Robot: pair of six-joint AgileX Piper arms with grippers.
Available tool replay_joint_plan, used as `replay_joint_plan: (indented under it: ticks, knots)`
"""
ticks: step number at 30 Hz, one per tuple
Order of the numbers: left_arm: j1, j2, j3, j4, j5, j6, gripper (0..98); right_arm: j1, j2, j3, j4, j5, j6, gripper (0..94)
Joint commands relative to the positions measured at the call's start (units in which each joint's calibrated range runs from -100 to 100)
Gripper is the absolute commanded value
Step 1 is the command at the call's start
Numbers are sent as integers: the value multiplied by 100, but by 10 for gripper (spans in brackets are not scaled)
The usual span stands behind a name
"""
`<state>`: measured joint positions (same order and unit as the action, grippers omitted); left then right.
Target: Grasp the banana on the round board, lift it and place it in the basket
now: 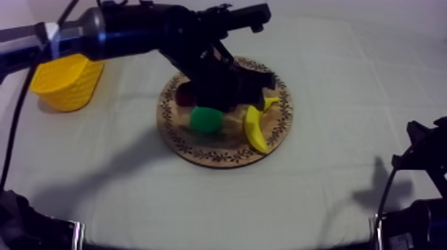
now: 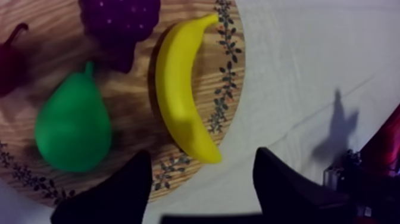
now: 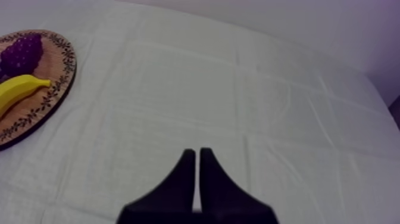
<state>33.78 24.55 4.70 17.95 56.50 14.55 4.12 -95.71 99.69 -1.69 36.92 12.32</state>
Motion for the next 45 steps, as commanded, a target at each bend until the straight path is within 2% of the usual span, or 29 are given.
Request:
replay_joint_plan:
  ticks: [1,16,26,30,38,42,45]
  knots:
    - [-3,330,-262,10,182,-1,630,1,-4,-3,1,2,1,6]
    - [-68,1862,-1995,41,1418,170,599,1,-4,-3,1,2,1,6]
    - [-90,2557,-2828,51,2193,297,527,1,-4,-3,1,2,1,6]
    - [-102,2675,-2978,46,2301,289,480,1,-4,-3,1,2,1,6]
    - [-154,2766,-2921,86,2241,217,323,1,-4,-3,1,2,1,6]
    - [-138,2842,-3009,57,2351,187,294,1,-4,-3,1,2,1,6]
    - [-80,2836,-3165,-40,2414,208,286,1,-4,-3,1,2,1,6]
